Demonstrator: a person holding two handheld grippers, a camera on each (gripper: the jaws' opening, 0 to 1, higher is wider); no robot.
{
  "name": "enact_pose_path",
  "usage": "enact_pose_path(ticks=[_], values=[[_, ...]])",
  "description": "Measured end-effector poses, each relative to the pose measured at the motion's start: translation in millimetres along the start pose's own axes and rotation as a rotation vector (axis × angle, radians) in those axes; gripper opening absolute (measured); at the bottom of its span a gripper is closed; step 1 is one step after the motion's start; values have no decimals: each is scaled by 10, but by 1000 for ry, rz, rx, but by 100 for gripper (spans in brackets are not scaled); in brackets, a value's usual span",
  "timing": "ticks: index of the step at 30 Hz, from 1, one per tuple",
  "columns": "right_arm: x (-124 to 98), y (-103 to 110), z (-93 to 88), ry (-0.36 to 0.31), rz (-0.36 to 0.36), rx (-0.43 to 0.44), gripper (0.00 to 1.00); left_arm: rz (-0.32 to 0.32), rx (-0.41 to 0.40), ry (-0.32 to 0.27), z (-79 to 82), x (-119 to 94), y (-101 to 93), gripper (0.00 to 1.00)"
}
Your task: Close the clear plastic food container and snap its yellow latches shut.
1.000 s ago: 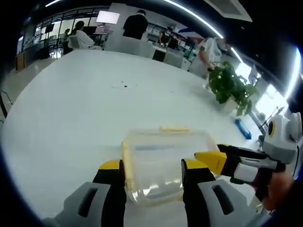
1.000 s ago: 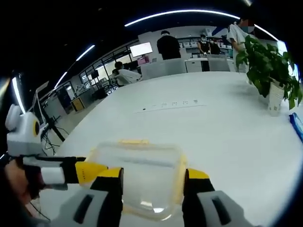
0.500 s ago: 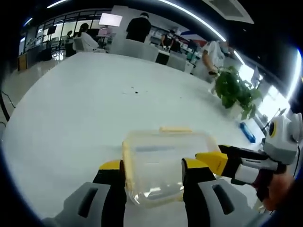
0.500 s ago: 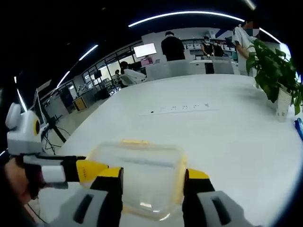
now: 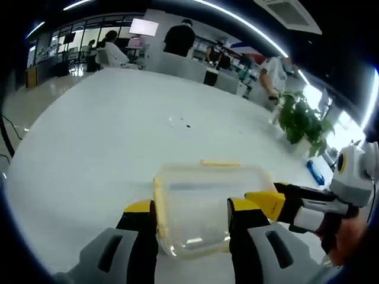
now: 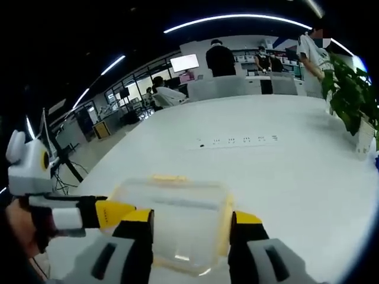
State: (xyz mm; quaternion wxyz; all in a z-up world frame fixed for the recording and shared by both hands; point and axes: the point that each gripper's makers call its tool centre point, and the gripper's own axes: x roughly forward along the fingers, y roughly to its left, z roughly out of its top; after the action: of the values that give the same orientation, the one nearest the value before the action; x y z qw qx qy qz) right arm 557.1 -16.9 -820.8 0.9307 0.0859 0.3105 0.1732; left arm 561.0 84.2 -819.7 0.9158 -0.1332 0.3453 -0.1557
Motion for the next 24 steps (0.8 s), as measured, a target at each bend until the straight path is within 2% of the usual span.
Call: enact_pose_path(ticks=[6, 13, 16, 19, 21, 24], values=[[83, 70, 38, -3, 3, -1, 49, 6, -5, -6, 53, 11, 96, 47], [89, 73, 15, 0, 14, 24, 53, 11, 15, -15, 43, -1, 89, 48], [99, 122, 2, 22, 17, 18, 57, 14, 120, -34, 93, -13, 83, 48], [98, 157, 8, 31, 44, 43, 63, 4, 72, -30, 90, 3, 109, 49], [73, 88, 52, 13, 32, 66, 64, 9, 33, -34, 84, 16, 180, 53], [44, 8, 93, -5, 21, 65, 70, 26, 36, -55, 106, -22, 261, 55]])
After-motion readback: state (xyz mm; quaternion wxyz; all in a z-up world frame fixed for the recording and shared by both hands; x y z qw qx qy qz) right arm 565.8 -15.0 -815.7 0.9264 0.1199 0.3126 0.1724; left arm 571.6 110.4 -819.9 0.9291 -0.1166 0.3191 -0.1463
